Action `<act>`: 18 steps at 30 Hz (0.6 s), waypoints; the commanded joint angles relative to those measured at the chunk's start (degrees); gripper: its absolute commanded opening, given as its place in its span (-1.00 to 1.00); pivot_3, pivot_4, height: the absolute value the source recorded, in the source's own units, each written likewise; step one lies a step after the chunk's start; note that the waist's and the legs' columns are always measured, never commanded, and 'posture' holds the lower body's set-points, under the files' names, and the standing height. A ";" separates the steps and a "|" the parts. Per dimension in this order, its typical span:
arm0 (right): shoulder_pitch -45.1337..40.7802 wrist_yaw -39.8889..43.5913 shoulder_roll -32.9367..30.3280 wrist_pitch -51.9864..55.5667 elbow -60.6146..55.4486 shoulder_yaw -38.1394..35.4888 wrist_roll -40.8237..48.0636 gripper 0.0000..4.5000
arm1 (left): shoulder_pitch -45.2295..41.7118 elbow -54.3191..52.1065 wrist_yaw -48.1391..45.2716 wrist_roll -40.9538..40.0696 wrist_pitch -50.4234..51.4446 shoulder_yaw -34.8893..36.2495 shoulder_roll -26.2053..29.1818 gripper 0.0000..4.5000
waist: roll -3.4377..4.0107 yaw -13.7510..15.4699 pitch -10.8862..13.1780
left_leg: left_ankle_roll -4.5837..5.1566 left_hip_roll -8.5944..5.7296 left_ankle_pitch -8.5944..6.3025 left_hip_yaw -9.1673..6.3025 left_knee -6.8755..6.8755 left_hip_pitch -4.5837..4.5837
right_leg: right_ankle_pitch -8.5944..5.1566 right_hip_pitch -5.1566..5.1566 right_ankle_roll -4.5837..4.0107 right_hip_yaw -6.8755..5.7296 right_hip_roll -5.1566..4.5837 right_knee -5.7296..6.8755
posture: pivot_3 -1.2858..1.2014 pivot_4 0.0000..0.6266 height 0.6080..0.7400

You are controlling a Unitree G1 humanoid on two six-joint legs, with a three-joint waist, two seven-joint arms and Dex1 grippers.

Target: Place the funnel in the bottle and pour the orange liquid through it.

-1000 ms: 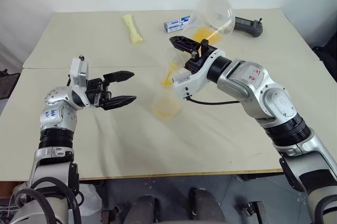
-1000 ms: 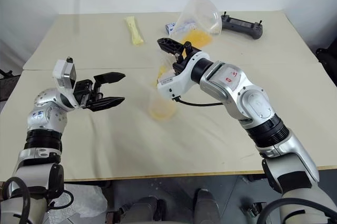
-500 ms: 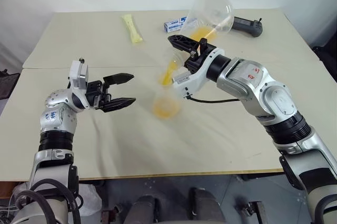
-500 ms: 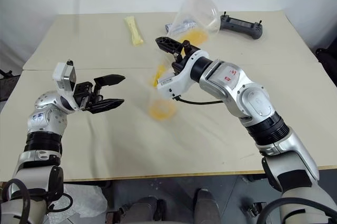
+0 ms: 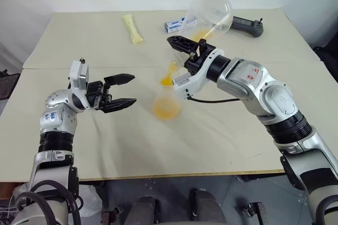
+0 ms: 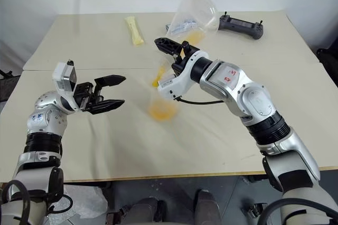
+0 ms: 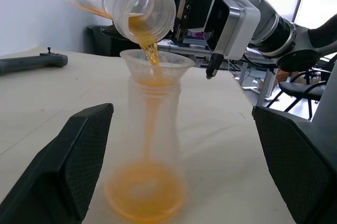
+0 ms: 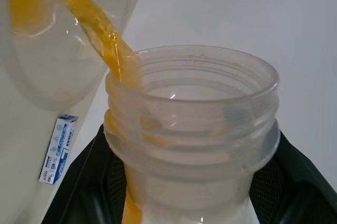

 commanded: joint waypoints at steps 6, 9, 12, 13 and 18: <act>-1.89 -1.84 -0.40 -1.09 -0.83 -2.34 -0.72 0.10 | 0.52 -2.41 -2.32 -1.31 -0.07 1.22 0.38 1.00 | 0.00 -0.01 0.00 | 0.00 0.00 0.00 0.00 0.00 0.00 | 0.00 0.00 0.00 0.00 0.00 0.00 | 0.03 -0.52 1.00; -2.02 -2.28 -0.47 -1.61 -0.64 -2.35 -1.06 0.10 | 0.44 -2.45 -2.29 -1.31 -0.10 1.21 0.35 1.00 | 0.00 -0.01 0.00 | 0.00 0.00 0.00 0.00 0.00 0.00 | 0.00 0.00 0.00 0.00 0.00 0.00 | 0.03 -0.52 1.00; -2.20 -2.71 -0.57 -2.08 -0.50 -2.28 -1.38 0.10 | 0.50 -2.53 -2.32 -1.32 -0.10 1.22 0.39 1.00 | 0.00 -0.01 0.00 | 0.00 0.00 0.00 0.00 0.00 0.00 | 0.00 0.00 0.00 0.00 0.00 0.00 | 0.03 -0.52 1.00; -2.25 -2.81 -0.60 -2.24 -0.46 -2.24 -1.49 0.10 | 0.54 -2.55 -2.32 -1.31 -0.11 1.23 0.40 1.00 | 0.00 -0.01 0.00 | 0.00 0.00 0.00 0.00 0.00 0.00 | 0.00 0.00 0.00 0.00 0.00 0.00 | 0.03 -0.52 1.00; -2.58 -3.34 -0.81 -3.25 -0.16 -2.17 -2.09 0.10 | 0.55 -2.58 -2.30 -1.31 -0.05 1.25 0.45 1.00 | 0.00 -0.02 0.00 | 0.00 0.00 0.00 0.00 0.00 0.00 | 0.00 0.00 0.00 0.00 0.00 0.00 | 0.03 -0.52 1.00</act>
